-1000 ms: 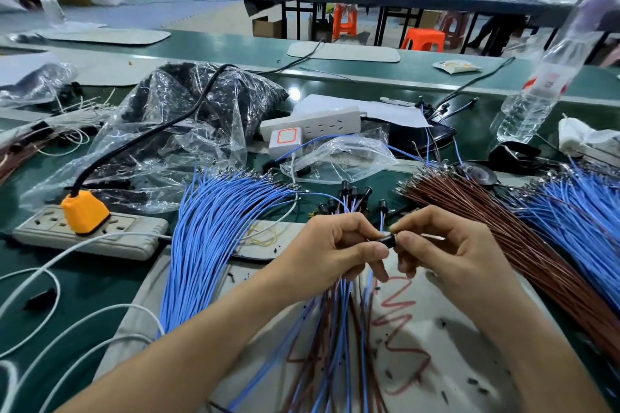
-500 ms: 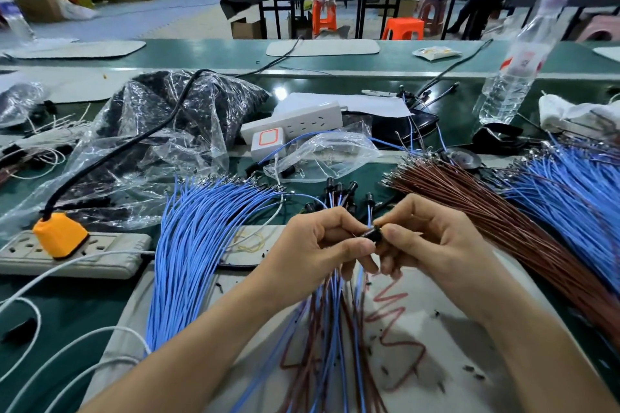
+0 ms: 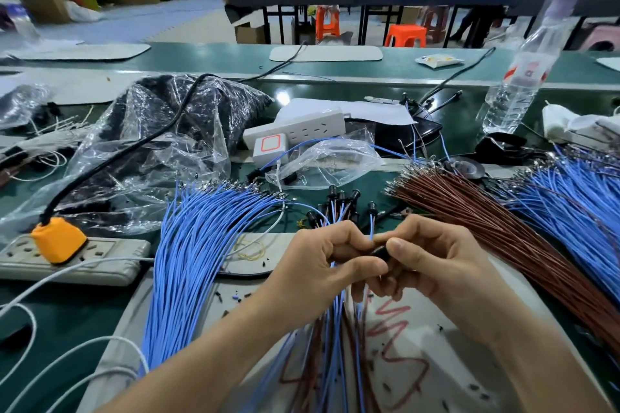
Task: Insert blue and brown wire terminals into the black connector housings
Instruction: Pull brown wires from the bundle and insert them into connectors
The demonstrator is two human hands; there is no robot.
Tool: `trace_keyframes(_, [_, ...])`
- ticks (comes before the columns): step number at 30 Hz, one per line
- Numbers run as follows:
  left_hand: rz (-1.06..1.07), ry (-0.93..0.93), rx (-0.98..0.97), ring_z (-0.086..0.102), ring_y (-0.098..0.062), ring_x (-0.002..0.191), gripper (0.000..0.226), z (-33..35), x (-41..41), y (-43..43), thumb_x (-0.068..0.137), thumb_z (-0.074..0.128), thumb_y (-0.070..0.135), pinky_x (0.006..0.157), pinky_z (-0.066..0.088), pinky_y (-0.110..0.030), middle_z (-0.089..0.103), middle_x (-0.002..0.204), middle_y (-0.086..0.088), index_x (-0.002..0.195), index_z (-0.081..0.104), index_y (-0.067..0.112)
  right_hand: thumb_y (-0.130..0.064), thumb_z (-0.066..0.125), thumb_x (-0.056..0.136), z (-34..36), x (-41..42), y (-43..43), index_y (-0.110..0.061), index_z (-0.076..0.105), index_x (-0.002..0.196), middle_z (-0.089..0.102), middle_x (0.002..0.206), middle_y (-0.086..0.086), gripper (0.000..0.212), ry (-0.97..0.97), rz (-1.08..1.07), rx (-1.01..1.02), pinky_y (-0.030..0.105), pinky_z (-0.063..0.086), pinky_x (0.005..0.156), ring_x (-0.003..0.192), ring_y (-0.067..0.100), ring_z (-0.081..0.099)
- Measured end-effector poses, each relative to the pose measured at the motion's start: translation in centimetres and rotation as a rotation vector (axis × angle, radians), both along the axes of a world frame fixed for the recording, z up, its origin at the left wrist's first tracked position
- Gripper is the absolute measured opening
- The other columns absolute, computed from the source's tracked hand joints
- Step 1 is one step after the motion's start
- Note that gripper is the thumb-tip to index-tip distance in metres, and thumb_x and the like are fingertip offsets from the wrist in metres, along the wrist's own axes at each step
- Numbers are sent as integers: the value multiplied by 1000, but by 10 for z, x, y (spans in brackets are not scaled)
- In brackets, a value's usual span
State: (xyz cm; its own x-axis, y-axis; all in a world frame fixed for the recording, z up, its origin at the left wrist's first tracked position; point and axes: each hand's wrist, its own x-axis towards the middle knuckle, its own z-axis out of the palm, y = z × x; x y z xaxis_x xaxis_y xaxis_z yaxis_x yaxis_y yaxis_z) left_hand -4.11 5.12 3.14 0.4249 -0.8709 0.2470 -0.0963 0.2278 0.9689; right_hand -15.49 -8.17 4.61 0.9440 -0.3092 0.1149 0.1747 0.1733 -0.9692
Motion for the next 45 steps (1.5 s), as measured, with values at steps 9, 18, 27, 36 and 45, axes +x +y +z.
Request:
trace_keyframes(9, [55,31,-41,59,-14,54,8,8,8,-5,84,63,13,51,45,-19,67,61,-2,83,56,10,-13,64,79,-6,10,9,-16,73,104,60,68,6,27,-103,-53,25,22,47,55,59,19,55])
trace_keyframes(18, [-6,-23,74,47,-8,49,14,12,6,-4,89,56,12,48,40,-14,65,63,5,98,66,14,-5,54,92,13,2,-2,-16,60,97,69,80,3,13,-355,-571,123,20,49,53,56,12,57])
trace_keyframes(27, [16,-332,91,58,-9,49,43,69,-37,10,93,51,-4,59,52,-30,66,79,16,108,60,35,-2,61,90,39,-6,-9,-13,64,100,67,76,0,16,-417,-932,328,15,48,66,64,5,60])
trace_keyframes(36, [-43,-397,415,69,-4,75,67,74,-35,96,82,69,36,75,51,-16,60,117,16,129,33,66,-3,62,88,40,28,-13,-13,69,103,71,74,-3,20,-184,-624,-95,17,54,63,63,5,63])
trace_keyframes(45, [410,-1117,1117,51,-28,114,33,10,73,69,89,48,6,89,40,-32,57,121,-13,119,62,13,-15,66,90,3,71,28,-9,44,141,52,139,9,56,369,-529,-857,26,30,110,124,25,51])
